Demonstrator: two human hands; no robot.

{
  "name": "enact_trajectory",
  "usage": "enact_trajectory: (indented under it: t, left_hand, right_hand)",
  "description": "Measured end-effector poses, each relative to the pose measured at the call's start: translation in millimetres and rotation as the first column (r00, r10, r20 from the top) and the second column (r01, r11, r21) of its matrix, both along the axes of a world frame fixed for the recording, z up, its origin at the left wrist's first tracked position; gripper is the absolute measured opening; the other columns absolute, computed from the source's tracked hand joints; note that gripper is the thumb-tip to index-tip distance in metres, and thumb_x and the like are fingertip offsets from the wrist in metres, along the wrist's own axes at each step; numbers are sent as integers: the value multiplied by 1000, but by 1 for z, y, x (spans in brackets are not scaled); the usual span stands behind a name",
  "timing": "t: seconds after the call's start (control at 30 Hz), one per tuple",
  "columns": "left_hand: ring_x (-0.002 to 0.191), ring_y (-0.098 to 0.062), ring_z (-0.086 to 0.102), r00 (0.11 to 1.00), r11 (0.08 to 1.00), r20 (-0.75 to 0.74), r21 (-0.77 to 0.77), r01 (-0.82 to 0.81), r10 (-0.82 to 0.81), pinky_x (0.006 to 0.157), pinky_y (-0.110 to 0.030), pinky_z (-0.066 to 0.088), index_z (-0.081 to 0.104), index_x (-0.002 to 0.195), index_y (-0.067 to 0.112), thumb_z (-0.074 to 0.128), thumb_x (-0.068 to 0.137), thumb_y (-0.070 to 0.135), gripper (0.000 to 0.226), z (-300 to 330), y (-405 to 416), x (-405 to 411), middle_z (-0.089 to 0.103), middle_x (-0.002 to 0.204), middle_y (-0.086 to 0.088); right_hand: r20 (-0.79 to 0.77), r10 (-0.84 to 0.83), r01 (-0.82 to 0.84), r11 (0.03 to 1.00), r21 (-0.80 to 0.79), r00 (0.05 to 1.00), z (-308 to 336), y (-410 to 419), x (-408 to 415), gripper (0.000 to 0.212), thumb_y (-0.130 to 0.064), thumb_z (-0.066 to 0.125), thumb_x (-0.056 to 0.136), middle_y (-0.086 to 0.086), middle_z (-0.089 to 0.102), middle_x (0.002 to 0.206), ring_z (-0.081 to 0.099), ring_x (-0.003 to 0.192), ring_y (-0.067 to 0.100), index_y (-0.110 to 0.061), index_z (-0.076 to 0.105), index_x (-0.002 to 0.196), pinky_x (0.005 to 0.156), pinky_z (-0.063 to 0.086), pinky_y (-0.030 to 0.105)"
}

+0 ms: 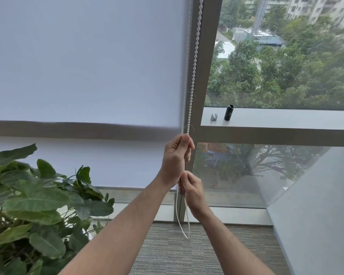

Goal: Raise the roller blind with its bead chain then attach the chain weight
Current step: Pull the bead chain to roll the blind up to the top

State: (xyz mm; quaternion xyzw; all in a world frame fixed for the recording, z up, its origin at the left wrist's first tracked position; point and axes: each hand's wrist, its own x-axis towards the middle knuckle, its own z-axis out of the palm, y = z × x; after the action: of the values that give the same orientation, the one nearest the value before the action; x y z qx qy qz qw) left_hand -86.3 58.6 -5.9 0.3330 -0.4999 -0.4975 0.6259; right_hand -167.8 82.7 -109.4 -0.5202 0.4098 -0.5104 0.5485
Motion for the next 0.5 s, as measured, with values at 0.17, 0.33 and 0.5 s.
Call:
enact_trajectory:
  t: [0.17,0.33,0.5]
  left_hand:
    - [42,-6,31,999,999,-8,38,-33,33,43,-18,29,54,65,22,41,101,21,38,-8,-1,0,39,47,12]
    - [45,-7,29,1000,994,18,107,-25,23,45,-23,26,48,67,11,38,104,13,38,-37,8,-2,40,49,11]
    - [42,-5,31,998,988,53,149,-31,24,44,-19,27,50,67,17,42,100,20,34,-48,13,-4,38,46,11]
  right_hand:
    - [36,18,-22,995,93,999,16,-14,-18,37,-39,44,97,1,75,95,68,92,14,-17,73,103,86,51,37]
    - [61,-81,83,996,-41,995,77,-33,-16,45,-45,40,100,6,76,93,71,90,19,-18,75,99,80,54,29]
    - [213,63,-9,969,-249,975,142,-38,-2,40,-35,38,104,4,65,77,58,66,17,-14,72,101,61,49,27]
